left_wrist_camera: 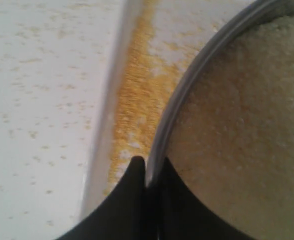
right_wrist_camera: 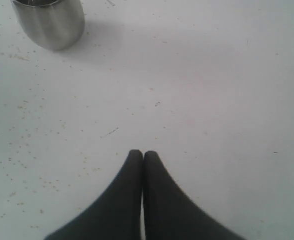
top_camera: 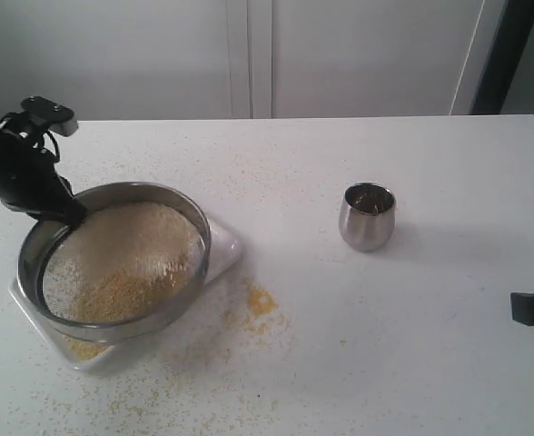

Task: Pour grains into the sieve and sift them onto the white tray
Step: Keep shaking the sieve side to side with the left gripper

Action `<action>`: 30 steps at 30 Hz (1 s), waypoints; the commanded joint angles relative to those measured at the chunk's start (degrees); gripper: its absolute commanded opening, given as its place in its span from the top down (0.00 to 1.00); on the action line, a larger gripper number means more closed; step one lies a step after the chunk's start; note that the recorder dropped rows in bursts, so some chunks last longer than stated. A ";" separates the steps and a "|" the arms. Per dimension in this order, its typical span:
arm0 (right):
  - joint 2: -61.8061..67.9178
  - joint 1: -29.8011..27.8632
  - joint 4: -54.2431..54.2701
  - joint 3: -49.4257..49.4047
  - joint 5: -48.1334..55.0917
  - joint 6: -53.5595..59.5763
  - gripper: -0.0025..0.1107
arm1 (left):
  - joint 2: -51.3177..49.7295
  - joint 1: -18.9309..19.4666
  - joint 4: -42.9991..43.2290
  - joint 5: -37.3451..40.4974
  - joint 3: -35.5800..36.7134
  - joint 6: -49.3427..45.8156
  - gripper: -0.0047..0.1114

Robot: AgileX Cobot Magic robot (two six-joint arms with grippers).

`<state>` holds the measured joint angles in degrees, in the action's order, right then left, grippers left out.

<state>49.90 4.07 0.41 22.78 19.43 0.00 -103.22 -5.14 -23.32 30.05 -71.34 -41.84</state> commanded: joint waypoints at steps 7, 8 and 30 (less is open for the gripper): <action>-0.09 -0.14 0.04 -0.18 -0.32 0.00 0.98 | 2.13 0.33 -2.38 4.04 -0.09 -3.41 0.96; -0.09 -0.14 0.04 -0.18 -0.32 0.00 0.98 | 2.24 0.24 -2.38 6.75 -0.09 -7.07 0.96; -0.09 -0.14 0.04 -0.18 -0.32 -1.32 0.98 | 3.20 1.26 2.38 -0.76 -0.09 6.67 0.96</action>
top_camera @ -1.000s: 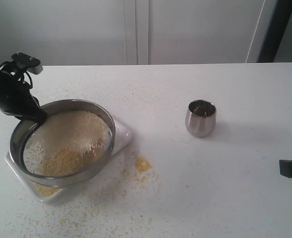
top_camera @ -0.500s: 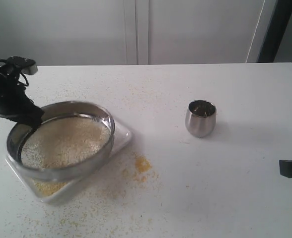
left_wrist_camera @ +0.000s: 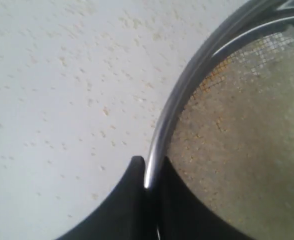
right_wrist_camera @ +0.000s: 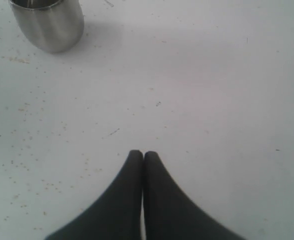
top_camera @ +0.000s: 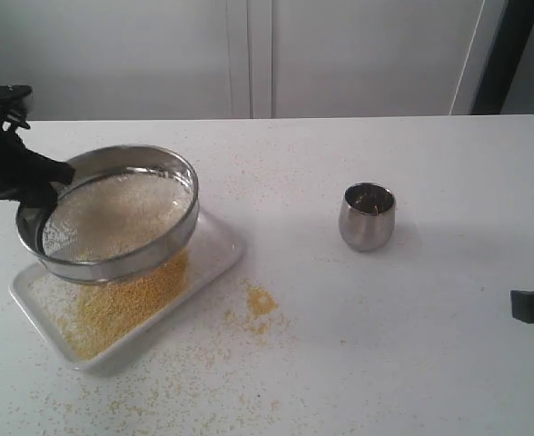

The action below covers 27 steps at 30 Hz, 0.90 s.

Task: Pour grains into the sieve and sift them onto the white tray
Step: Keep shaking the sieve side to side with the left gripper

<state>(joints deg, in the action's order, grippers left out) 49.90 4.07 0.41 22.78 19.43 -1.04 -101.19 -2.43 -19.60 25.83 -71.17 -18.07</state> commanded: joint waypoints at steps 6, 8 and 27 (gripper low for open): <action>-0.09 -0.14 0.04 -0.18 -0.32 -0.27 0.98 | 1.17 0.94 -0.92 4.04 -0.26 -3.24 0.96; -0.09 -0.14 0.16 -0.18 -0.32 -0.21 0.98 | 1.17 1.82 -1.04 2.34 -0.26 9.96 0.96; -0.09 -0.14 0.06 -0.18 -0.32 -0.21 0.98 | 1.44 -1.38 -1.94 6.87 -0.26 -18.05 0.96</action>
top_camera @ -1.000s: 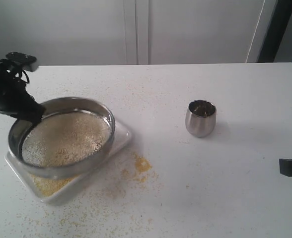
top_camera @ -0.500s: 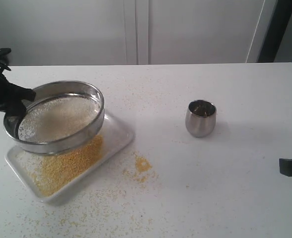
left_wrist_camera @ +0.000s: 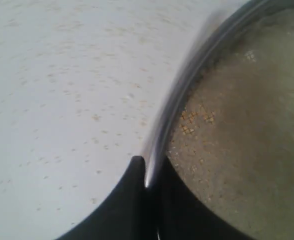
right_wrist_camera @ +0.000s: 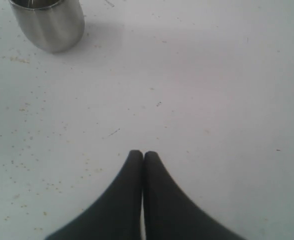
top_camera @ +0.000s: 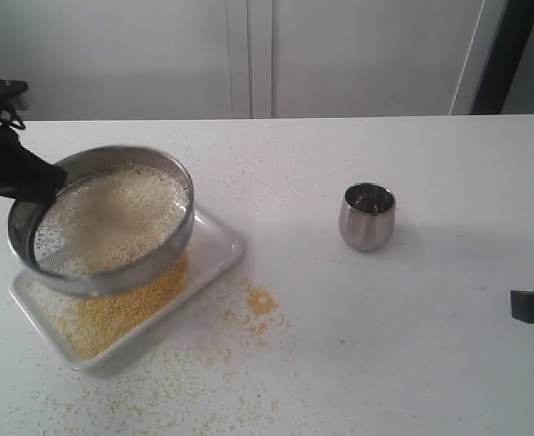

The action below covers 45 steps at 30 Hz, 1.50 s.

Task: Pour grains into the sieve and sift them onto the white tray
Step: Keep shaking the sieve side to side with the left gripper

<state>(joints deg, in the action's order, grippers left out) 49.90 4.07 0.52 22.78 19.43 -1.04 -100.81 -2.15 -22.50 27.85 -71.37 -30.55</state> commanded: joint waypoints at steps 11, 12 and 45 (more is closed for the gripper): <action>-0.09 -0.14 -0.05 -0.18 -0.32 -0.21 0.98 | 1.20 -1.48 -3.00 8.32 -0.06 -16.13 0.96; -0.09 -0.14 -0.05 -0.18 -0.32 -0.21 0.98 | 1.20 -1.02 -2.63 6.96 -0.06 -12.51 0.96; -0.09 -0.14 -0.06 -0.18 -0.33 -0.21 0.98 | 2.13 -3.49 0.62 2.41 0.26 -1.27 0.96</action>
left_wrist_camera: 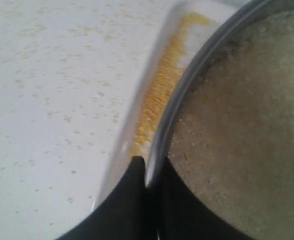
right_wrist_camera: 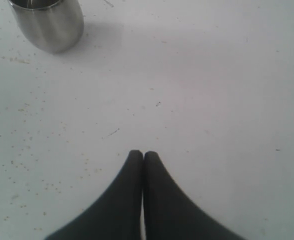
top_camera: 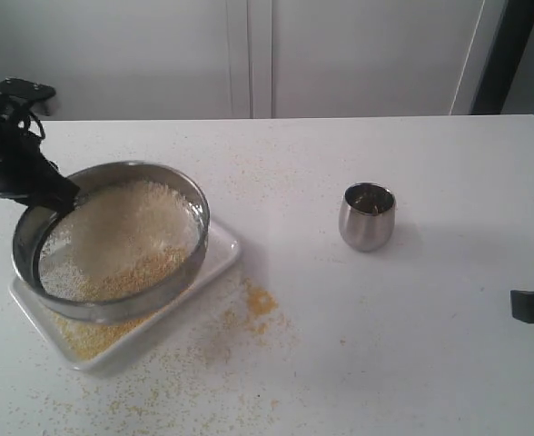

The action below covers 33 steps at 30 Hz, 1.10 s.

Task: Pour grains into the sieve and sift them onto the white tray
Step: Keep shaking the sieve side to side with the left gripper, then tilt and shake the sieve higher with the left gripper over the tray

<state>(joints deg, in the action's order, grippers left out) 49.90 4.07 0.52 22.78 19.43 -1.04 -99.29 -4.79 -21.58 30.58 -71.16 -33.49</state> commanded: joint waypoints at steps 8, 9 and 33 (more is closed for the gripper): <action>-0.09 -0.14 -0.06 -0.18 -0.33 -0.21 0.98 | 0.61 -1.67 0.26 -1.06 0.44 -1.56 0.96; -0.09 -0.14 -0.06 -0.18 -0.33 -0.21 0.98 | 0.61 -2.24 0.52 0.67 0.44 -6.75 0.96; -0.09 -0.14 -0.06 -0.18 -0.33 -0.21 0.98 | 0.68 -0.42 0.86 0.91 0.79 4.68 0.96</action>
<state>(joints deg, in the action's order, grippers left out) 49.90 4.07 0.52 22.78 19.43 -1.04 -99.29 -4.99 -18.21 30.33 -70.24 -33.17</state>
